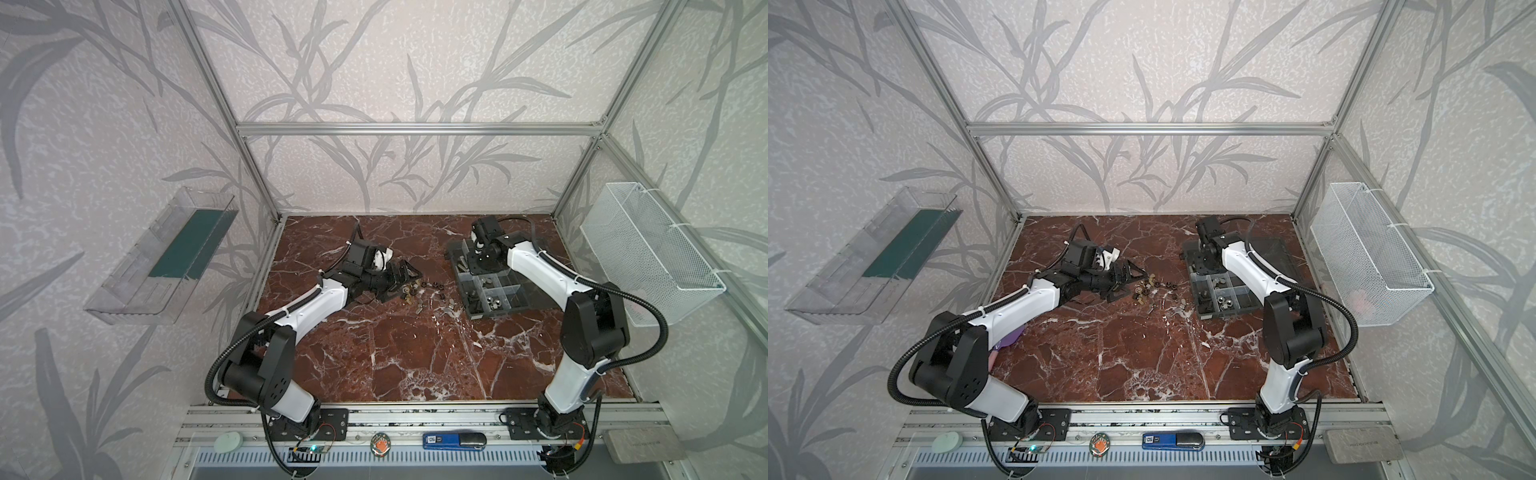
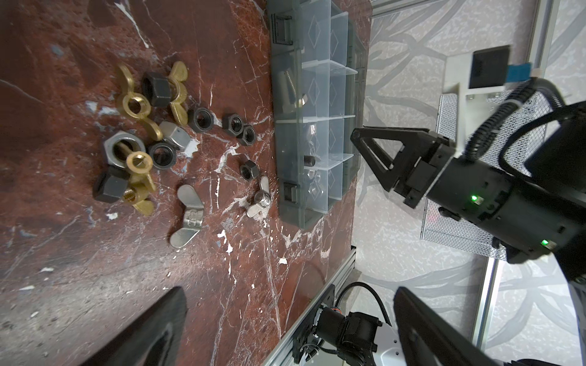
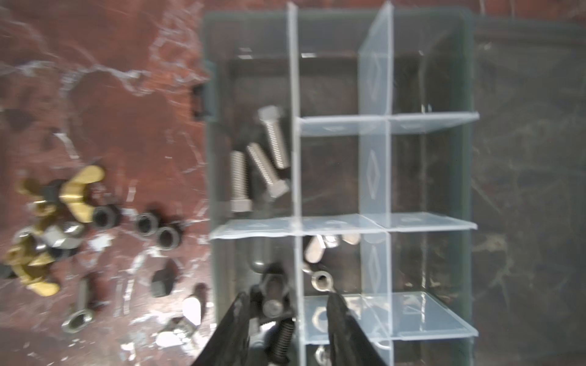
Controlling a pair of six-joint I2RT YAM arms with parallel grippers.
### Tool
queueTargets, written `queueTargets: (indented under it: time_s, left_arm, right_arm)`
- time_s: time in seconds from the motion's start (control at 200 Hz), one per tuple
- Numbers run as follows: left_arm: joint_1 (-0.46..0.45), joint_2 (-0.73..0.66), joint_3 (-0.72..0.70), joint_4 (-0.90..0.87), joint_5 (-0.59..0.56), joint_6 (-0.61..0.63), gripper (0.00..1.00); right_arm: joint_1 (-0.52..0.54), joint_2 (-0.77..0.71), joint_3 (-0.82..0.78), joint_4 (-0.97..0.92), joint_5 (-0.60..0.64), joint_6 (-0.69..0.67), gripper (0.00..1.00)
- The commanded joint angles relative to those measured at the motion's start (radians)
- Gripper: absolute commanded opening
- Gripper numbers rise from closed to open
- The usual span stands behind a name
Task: Sort the screws and nuts into containers
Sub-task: Place the nut into the container, then pick up the nut from the center of the table.
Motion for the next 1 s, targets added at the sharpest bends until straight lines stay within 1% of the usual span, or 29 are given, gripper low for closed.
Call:
queueTargets:
  time_s: [0.0, 0.27, 0.405, 0.545, 0.76, 0.995]
  left_arm:
    - [0.016, -0.042, -0.005, 0.007, -0.003, -0.009, 0.99]
    - [0.113, -0.111, -0.116, 0.073, 0.032, -0.065, 1.0]
    - [0.159, -0.13, -0.18, 0.137, 0.066, -0.114, 0.99]
    - [0.177, -0.15, -0.211, 0.148, 0.078, -0.115, 1.0]
    - [0.18, -0.167, -0.256, 0.168, 0.093, -0.12, 0.99]
    - [0.192, -0.175, -0.29, 0.207, 0.113, -0.145, 1.0]
  right_arm:
    - [0.076, -0.026, 0.031, -0.023, 0.003, -0.015, 0.43]
    - [0.251, 0.017, 0.017, -0.015, 0.016, 0.042, 0.48]
    - [0.309, 0.055, -0.011, 0.009, 0.001, 0.1, 0.49]
    - [0.365, 0.112, -0.012, 0.029, -0.018, 0.138, 0.49]
    - [0.388, 0.199, -0.007, 0.071, -0.069, 0.181, 0.5]
    - [0.388, 0.27, 0.0, 0.1, -0.077, 0.19, 0.5]
